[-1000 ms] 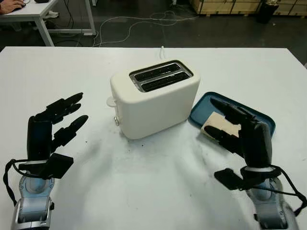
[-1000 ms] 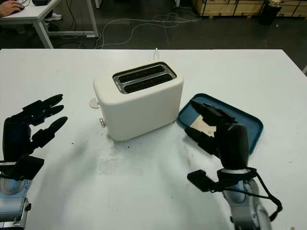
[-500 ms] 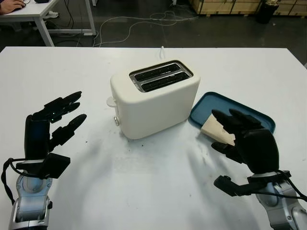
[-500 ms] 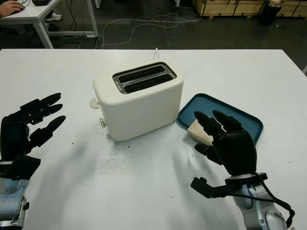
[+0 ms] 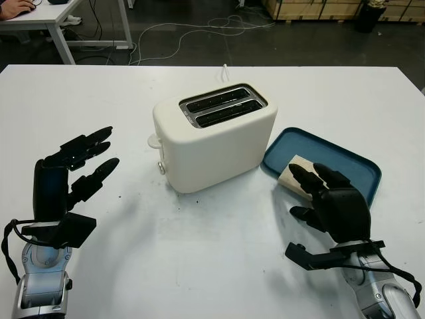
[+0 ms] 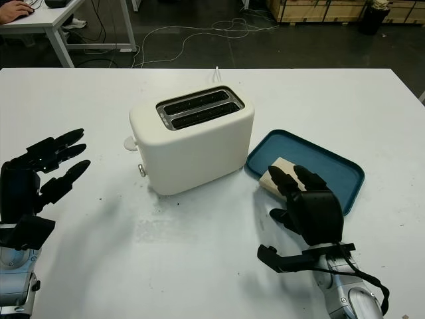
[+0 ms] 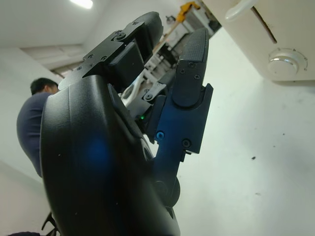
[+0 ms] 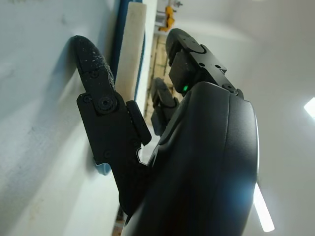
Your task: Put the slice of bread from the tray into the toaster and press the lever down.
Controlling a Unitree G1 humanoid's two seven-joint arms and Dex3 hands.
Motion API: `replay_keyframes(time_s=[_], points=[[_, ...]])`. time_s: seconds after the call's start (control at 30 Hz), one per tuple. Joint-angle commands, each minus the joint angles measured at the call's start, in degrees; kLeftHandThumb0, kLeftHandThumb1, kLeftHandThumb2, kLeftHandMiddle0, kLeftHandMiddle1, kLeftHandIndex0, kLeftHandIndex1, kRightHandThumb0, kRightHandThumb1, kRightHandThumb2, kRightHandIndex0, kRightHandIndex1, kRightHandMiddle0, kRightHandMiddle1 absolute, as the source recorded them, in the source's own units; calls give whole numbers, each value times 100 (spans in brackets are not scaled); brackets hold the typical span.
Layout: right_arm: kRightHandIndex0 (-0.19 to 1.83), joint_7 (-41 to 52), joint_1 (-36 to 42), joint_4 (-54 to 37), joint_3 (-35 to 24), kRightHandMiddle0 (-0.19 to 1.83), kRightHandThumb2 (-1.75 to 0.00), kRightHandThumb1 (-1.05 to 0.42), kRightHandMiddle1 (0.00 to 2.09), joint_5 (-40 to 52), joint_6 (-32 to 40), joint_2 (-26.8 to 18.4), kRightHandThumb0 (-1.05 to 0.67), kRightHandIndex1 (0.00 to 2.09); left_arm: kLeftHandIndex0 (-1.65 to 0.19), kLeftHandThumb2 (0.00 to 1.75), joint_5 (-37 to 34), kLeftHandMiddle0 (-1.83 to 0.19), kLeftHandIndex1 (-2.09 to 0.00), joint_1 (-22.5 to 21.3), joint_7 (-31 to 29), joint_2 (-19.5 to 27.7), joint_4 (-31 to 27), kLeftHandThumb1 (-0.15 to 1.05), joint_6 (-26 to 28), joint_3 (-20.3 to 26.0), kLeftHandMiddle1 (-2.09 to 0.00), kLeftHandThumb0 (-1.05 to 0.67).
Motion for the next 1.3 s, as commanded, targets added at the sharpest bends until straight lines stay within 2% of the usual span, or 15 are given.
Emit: replay_keyframes(time_s=[0.0,0.43,0.7,0.87,0.9,0.93,0.97,1.0,1.03,1.07,1.1,1.17,1.2,1.27], points=[[42,-201,14,156,151,40,-1,-73,0,-257,201,-91,-52,0,-84,4,-36,-98,0,20,-22,51,-20,92,-81,30,-1,-38],[51,-1441,-195,751,597,49,-1,-80,3,-708,991,-83,-29,5,-84,3,-70,-98,0,43,-89,27,-45,92,-42,35,-1,-36],[58,-1378,-300,797,735,55,-3,-89,5,-702,1348,-118,-18,9,-83,4,-67,-98,0,-11,-97,45,-13,92,-103,60,-1,-37],[79,-1304,-368,869,827,76,0,-88,13,-698,1497,-216,-21,20,-82,3,-18,-99,0,-26,-76,51,-34,92,-122,72,-1,-35],[85,-1311,-375,869,827,83,0,-88,15,-636,1453,-234,-21,26,-82,3,-13,-99,0,-37,-76,58,-26,92,-137,73,-1,-35],[74,-1320,-380,869,828,95,-2,-86,19,-592,1418,-248,-23,109,-82,3,-13,-99,0,-45,-79,63,-18,92,-146,74,-1,-35],[70,-1364,-388,885,825,100,-2,-86,21,-546,1369,-255,-25,141,-81,3,-10,-99,0,-51,-79,67,-12,92,-142,75,-1,-35],[75,-1459,-401,928,818,104,-2,-86,23,-485,1291,-257,-26,157,-81,2,-8,-99,0,-56,-80,68,-14,92,-123,75,-1,-34],[81,-1547,-415,970,816,105,-1,-86,31,-435,1225,-262,-28,166,-81,2,-11,-99,0,-60,-82,65,-19,92,-103,74,-1,-35],[85,-1642,-437,1022,817,95,-1,-86,58,-376,1138,-275,-30,171,-81,2,-13,-99,0,-67,-89,68,-22,92,-87,71,-1,-35],[86,-1715,-457,1068,821,82,-1,-87,99,-319,1062,-290,-32,173,-80,2,-15,-99,0,-69,-96,69,-37,92,-64,67,-1,-35],[85,-1759,-496,1127,818,67,-1,-89,146,-179,931,-310,-37,174,-80,2,8,-98,0,-75,-92,65,-65,92,-31,59,-1,-36],[84,-1732,-509,1129,813,65,-1,-89,150,-112,899,-311,-39,174,-79,2,20,-98,0,-80,-88,63,-69,92,-23,55,-1,-36],[83,-1615,-515,1069,805,67,-1,-91,141,3,888,-308,-43,174,-79,2,45,-98,0,-85,-81,63,-72,92,-22,49,0,-37]])
